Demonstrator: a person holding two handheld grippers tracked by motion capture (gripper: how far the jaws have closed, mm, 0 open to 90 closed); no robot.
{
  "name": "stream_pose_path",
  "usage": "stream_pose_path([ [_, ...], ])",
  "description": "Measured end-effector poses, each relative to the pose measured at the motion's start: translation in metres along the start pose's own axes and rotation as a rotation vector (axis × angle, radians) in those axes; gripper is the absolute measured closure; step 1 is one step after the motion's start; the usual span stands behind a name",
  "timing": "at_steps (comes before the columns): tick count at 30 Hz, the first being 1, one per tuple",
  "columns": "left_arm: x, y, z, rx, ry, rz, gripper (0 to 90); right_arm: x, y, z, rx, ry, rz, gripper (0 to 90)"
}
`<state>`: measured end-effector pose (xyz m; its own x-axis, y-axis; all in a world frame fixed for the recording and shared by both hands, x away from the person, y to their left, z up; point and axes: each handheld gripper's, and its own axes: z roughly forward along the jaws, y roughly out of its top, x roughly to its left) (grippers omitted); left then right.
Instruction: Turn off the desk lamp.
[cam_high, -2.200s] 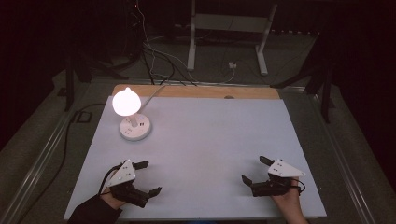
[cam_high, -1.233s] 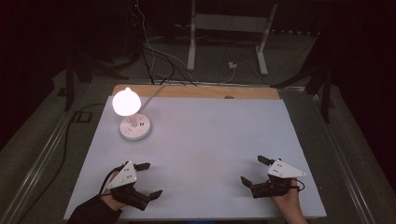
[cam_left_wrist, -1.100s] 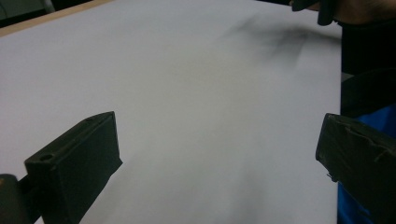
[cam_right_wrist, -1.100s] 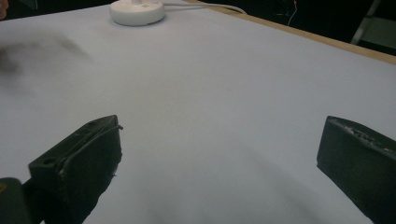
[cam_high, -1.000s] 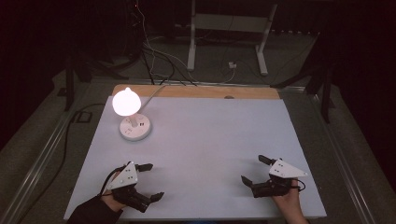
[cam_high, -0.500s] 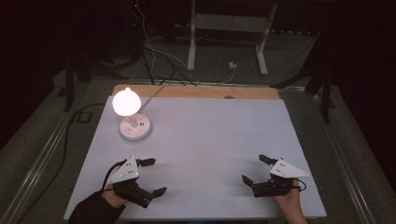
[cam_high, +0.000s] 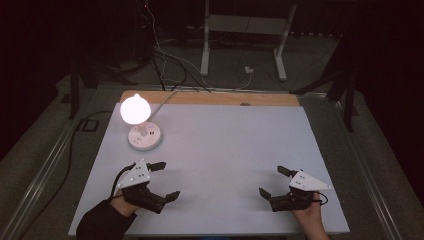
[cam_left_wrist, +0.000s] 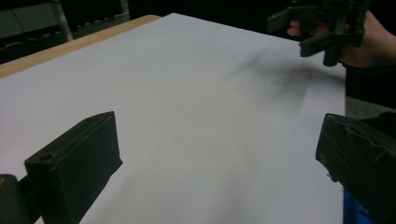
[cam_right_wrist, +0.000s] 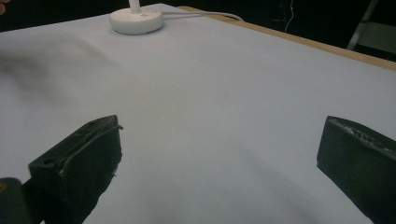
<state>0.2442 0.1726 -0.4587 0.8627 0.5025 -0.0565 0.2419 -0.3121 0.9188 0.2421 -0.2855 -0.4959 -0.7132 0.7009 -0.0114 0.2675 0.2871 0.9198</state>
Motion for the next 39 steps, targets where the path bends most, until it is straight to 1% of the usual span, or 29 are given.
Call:
stream_pose_path([
  [1,0.002,0.001,0.001,-0.004,0.007,-0.010,0.4,0.000,0.000,0.000,0.000,0.003,-0.002,0.0],
  [2,0.002,0.001,0.001,-0.004,0.007,-0.010,0.4,0.000,0.000,0.000,-0.001,0.004,-0.002,0.0],
  [3,0.004,0.002,0.002,-0.007,0.022,-0.015,0.4,0.000,0.000,0.000,0.001,0.002,-0.005,0.0],
  [5,0.005,0.003,0.003,-0.009,0.029,-0.022,0.4,0.000,0.000,0.000,0.001,0.004,-0.002,0.0],
  [6,0.007,0.004,0.004,-0.010,0.045,-0.029,0.4,0.000,0.000,0.000,0.002,0.004,-0.004,0.0],
  [7,0.007,0.004,0.004,-0.010,0.045,-0.029,0.4,0.000,0.000,0.000,0.002,0.003,-0.007,0.0],
  [9,0.012,0.005,0.005,-0.011,0.059,-0.038,0.4,0.000,0.000,0.000,0.002,0.005,-0.002,0.0],
  [13,0.018,0.007,0.007,-0.007,0.106,-0.052,0.4,0.000,-0.001,0.001,0.005,0.006,0.001,0.0],
  [14,0.019,0.007,0.008,-0.014,0.113,-0.061,0.4,-0.001,-0.001,0.001,0.004,0.007,0.002,0.0],
  [15,0.019,0.007,0.008,-0.014,0.113,-0.061,0.4,-0.001,-0.001,0.001,0.003,0.007,0.003,0.0],
  [16,0.023,0.007,0.009,-0.012,0.150,-0.069,0.4,-0.001,-0.001,0.001,0.004,0.006,0.004,0.0],
  [18,0.024,0.007,0.010,-0.017,0.157,-0.076,0.4,0.000,-0.001,0.001,0.006,0.007,0.001,0.0],
  [19,0.028,0.007,0.012,-0.006,0.190,-0.085,0.4,0.000,-0.001,0.001,0.007,0.007,0.001,0.0],
  [20,0.029,0.007,0.013,-0.005,0.203,-0.082,0.4,0.000,-0.001,0.001,0.006,0.007,0.002,0.0],
  [21,0.031,0.007,0.014,-0.008,0.211,-0.087,0.4,-0.001,-0.001,0.001,0.006,0.009,0.005,0.0],
  [22,0.032,0.007,0.015,-0.004,0.231,-0.093,0.4,-0.001,-0.001,0.001,0.008,0.009,0.007,0.0],
  [23,0.034,0.006,0.015,-0.006,0.245,-0.089,0.4,-0.001,-0.001,0.001,0.011,0.010,0.006,0.0],
  [24,0.036,0.006,0.016,-0.012,0.251,-0.098,0.4,0.000,-0.001,0.001,0.010,0.010,0.004,0.0],
  [25,0.036,0.006,0.016,-0.012,0.251,-0.098,0.4,0.000,-0.001,0.001,0.010,0.012,0.004,0.0],
  [26,0.038,0.005,0.017,-0.009,0.265,-0.104,0.4,-0.001,-0.001,0.001,0.010,0.012,0.004,0.0],
  [27,0.042,0.005,0.017,-0.018,0.288,-0.110,0.4,-0.001,-0.001,0.002,0.010,0.012,0.005,0.0],
  [28,0.044,0.004,0.018,-0.019,0.302,-0.115,0.4,-0.001,-0.001,0.001,0.011,0.014,0.007,0.0],
  [31,0.050,0.003,0.020,0.004,0.361,-0.125,0.4,-0.001,-0.001,0.001,0.011,0.015,0.005,0.0],
  [34,0.058,0.000,0.023,0.019,0.405,-0.163,0.5,-0.001,-0.001,0.002,0.014,0.018,0.010,0.0],
  [35,0.060,-0.001,0.023,0.016,0.419,-0.165,0.4,0.000,-0.002,0.002,0.016,0.019,0.009,0.0],
  [36,0.062,-0.002,0.024,0.017,0.423,-0.165,0.4,-0.001,-0.002,0.002,0.015,0.020,0.007,0.0],
  [38,0.065,-0.003,0.026,0.029,0.444,-0.161,0.4,-0.001,-0.001,0.002,0.013,0.021,0.011,0.0],
  [39,0.067,-0.004,0.028,0.029,0.446,-0.168,0.4,-0.001,-0.002,0.002,0.013,0.022,0.013,0.0],
])
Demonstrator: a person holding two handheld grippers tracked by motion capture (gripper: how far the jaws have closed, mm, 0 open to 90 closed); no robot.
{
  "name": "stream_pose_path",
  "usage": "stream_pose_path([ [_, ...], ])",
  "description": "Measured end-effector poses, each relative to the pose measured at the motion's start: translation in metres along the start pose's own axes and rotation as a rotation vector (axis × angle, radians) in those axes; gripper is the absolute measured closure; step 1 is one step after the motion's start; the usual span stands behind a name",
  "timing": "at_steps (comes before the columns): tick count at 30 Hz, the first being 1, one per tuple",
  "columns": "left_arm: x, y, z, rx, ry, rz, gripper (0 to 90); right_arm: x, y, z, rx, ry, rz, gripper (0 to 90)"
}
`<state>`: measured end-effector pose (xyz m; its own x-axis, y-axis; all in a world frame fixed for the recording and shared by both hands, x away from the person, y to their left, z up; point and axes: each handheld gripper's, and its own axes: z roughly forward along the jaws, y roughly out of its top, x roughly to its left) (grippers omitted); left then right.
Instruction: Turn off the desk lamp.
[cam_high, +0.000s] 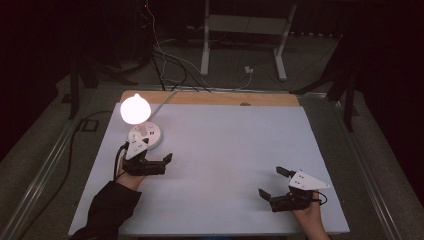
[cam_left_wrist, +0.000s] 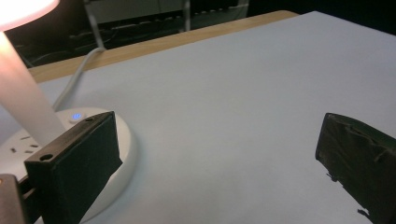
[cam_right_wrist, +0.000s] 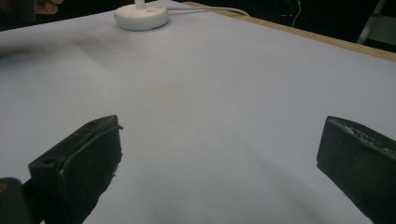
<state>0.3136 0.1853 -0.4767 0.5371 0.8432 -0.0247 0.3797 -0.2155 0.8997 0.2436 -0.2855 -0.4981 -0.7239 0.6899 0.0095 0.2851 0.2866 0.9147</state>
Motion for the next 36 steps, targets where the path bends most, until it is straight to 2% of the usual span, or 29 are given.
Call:
stream_pose_path([
  [2,0.001,0.000,0.002,0.002,0.002,-0.008,0.4,0.000,0.000,0.000,0.001,-0.001,-0.001,0.0],
  [3,0.003,0.000,0.005,0.007,0.032,-0.019,0.4,0.000,0.000,-0.001,-0.002,-0.001,-0.002,0.0],
  [5,0.004,0.001,0.007,0.022,0.057,-0.045,0.4,0.000,0.000,-0.001,-0.005,-0.001,0.002,0.0],
  [7,0.005,0.002,0.009,0.018,0.105,-0.068,0.5,0.000,0.000,-0.001,-0.003,0.001,0.003,0.0],
  [11,0.009,0.005,0.014,0.019,0.127,-0.065,0.4,-0.001,0.000,-0.001,-0.006,0.002,0.005,0.0],
  [13,0.012,0.005,0.018,0.037,0.126,-0.073,0.4,0.000,0.000,-0.001,-0.003,0.003,0.005,0.0],
  [15,0.014,0.004,0.022,0.058,0.146,-0.072,1.1,-0.001,0.000,-0.001,-0.006,0.003,0.004,0.0],
  [19,0.018,0.002,0.028,0.085,0.177,-0.098,7.4,-0.001,0.000,-0.001,-0.004,0.004,0.006,0.0],
  [20,0.019,0.001,0.030,0.092,0.198,-0.104,8.9,0.000,0.000,-0.001,-0.005,0.002,0.003,0.0],
  [21,0.020,0.001,0.030,0.089,0.216,-0.107,14.6,-0.001,0.000,-0.001,-0.006,0.001,0.004,0.0],
  [23,0.021,0.002,0.031,0.088,0.232,-0.118,19.8,-0.001,0.000,-0.001,-0.007,0.001,0.009,0.0],
  [29,0.021,0.002,0.033,0.065,0.295,-0.110,47.2,-0.001,0.000,-0.001,-0.007,-0.003,0.009,0.0],
  [34,0.022,0.001,0.036,0.065,0.324,-0.104,60.9,-0.001,0.000,-0.001,-0.009,-0.004,0.009,0.0],
  [35,0.021,0.000,0.037,0.066,0.338,-0.100,60.9,-0.001,0.000,-0.001,-0.009,-0.004,0.009,0.0],
  [36,0.021,0.000,0.038,0.066,0.348,-0.090,67.2,-0.001,0.000,-0.002,-0.007,-0.005,0.004,0.0],
])
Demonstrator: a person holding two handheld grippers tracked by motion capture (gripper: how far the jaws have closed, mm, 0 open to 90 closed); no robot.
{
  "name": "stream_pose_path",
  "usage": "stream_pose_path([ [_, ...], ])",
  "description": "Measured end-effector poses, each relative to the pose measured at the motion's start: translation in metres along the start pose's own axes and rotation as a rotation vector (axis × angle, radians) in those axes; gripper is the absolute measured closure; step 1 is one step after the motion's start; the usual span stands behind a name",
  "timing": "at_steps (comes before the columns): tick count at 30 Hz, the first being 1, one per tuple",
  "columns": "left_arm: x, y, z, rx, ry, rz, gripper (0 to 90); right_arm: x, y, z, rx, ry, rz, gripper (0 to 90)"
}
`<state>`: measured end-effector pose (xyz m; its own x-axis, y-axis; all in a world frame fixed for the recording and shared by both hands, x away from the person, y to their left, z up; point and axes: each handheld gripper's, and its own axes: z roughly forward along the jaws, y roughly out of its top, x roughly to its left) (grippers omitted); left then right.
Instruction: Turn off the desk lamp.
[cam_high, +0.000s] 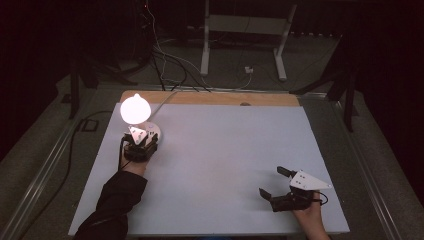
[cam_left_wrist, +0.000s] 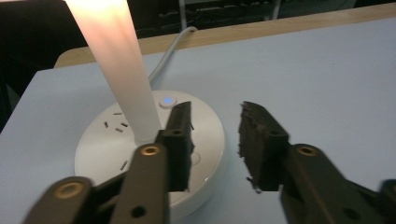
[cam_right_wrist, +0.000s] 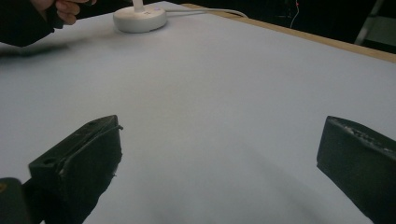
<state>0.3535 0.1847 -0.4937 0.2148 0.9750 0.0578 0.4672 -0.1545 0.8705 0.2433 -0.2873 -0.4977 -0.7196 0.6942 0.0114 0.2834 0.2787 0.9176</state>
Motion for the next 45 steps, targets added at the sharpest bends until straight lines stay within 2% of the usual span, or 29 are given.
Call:
stream_pose_path([
  [5,0.001,-0.002,0.002,-0.009,0.013,0.036,79.6,0.000,0.000,0.000,0.000,-0.002,0.002,0.0],
  [9,0.002,-0.003,0.005,0.000,0.013,0.046,90.0,0.000,0.000,-0.001,-0.001,-0.002,0.000,0.0],
  [12,0.004,-0.005,0.009,0.019,-0.005,0.059,90.0,0.000,0.000,-0.001,0.002,-0.002,-0.002,0.0],
  [15,0.006,-0.008,0.011,0.019,-0.005,0.068,90.0,-0.001,0.000,0.000,0.001,-0.003,0.000,0.0],
  [18,0.006,-0.009,0.014,0.023,-0.002,0.098,90.0,0.000,0.000,-0.001,0.004,-0.003,-0.004,0.0],
  [22,0.007,-0.010,0.017,0.033,0.004,0.097,90.0,0.000,0.000,0.000,0.006,-0.002,-0.001,0.0],
  [24,0.007,-0.010,0.018,0.026,0.021,0.108,90.0,0.000,0.000,0.000,0.005,-0.002,-0.004,0.0],
  [26,0.009,-0.011,0.020,0.028,0.017,0.088,90.0,0.000,0.000,0.000,0.002,-0.001,-0.003,0.0],
  [27,0.010,-0.012,0.021,0.029,0.022,0.094,90.0,0.000,0.000,0.000,0.004,-0.001,-0.002,0.0],
  [32,0.011,-0.014,0.024,0.036,0.015,0.094,90.0,0.000,0.000,0.000,0.003,0.000,-0.002,0.0],
  [37,0.009,-0.015,0.026,0.046,0.013,0.116,90.0,0.000,0.000,0.000,0.005,0.000,0.000,0.0],
  [42,0.011,-0.016,0.027,0.051,0.007,0.105,90.0,0.000,0.000,0.000,0.005,0.000,0.000,0.0],
  [45,0.011,-0.016,0.027,0.052,0.006,0.119,90.0,0.000,0.000,0.000,0.008,0.001,-0.003,0.0],
])
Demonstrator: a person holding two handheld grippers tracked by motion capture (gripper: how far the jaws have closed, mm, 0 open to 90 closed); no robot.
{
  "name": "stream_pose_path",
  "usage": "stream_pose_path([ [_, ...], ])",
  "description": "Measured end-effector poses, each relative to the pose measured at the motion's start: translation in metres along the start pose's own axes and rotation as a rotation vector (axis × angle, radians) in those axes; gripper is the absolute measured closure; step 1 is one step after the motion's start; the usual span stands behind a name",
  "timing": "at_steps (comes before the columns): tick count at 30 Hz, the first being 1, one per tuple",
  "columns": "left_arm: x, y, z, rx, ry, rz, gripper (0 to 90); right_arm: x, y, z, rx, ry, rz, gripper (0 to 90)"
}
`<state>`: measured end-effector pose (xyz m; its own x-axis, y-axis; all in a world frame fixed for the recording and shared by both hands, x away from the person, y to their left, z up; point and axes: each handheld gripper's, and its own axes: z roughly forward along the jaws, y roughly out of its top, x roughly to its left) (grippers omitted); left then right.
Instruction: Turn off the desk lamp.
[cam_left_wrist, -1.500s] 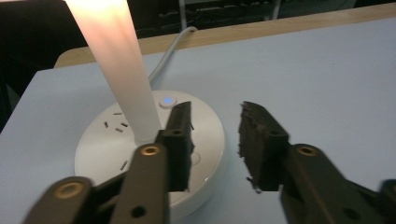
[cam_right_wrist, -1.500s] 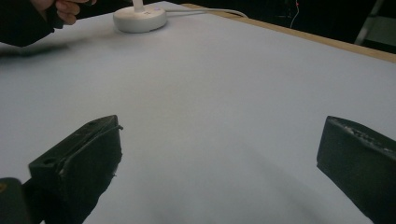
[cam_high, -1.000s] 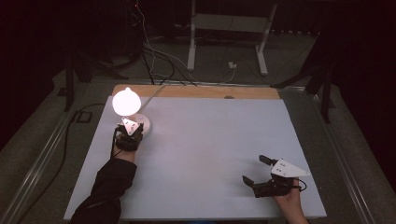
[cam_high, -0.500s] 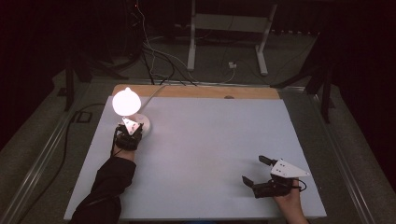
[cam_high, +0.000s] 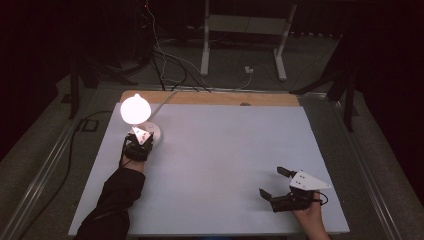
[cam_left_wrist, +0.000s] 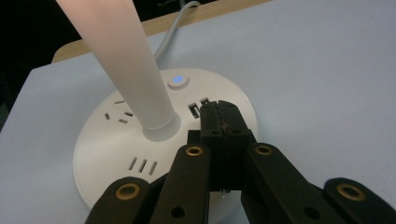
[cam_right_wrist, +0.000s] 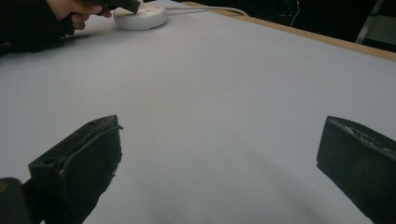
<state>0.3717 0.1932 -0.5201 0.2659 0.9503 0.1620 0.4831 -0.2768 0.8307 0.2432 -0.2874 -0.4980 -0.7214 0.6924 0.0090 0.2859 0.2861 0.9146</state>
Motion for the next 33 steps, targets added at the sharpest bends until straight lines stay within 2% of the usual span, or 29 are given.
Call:
stream_pose_path([
  [6,0.001,0.001,0.001,0.010,-0.007,-0.006,90.0,0.000,0.000,0.000,0.001,0.001,0.004,0.0],
  [10,0.000,0.002,0.002,0.013,-0.004,0.014,90.0,0.000,0.000,0.001,0.005,0.001,0.002,0.0],
  [12,-0.003,0.002,0.001,0.001,0.017,0.041,90.0,0.000,0.000,0.001,0.004,0.002,0.003,0.0],
  [16,0.002,0.010,-0.008,-0.038,0.006,0.010,90.0,-0.001,0.000,0.000,0.002,0.000,0.007,0.0],
  [18,0.003,0.011,-0.010,-0.047,0.000,0.009,90.0,-0.001,0.000,0.000,0.001,0.001,0.008,0.0],
  [33,0.006,0.005,-0.006,-0.018,-0.007,0.011,90.0,0.000,0.000,0.000,0.003,0.003,0.005,0.0],
])
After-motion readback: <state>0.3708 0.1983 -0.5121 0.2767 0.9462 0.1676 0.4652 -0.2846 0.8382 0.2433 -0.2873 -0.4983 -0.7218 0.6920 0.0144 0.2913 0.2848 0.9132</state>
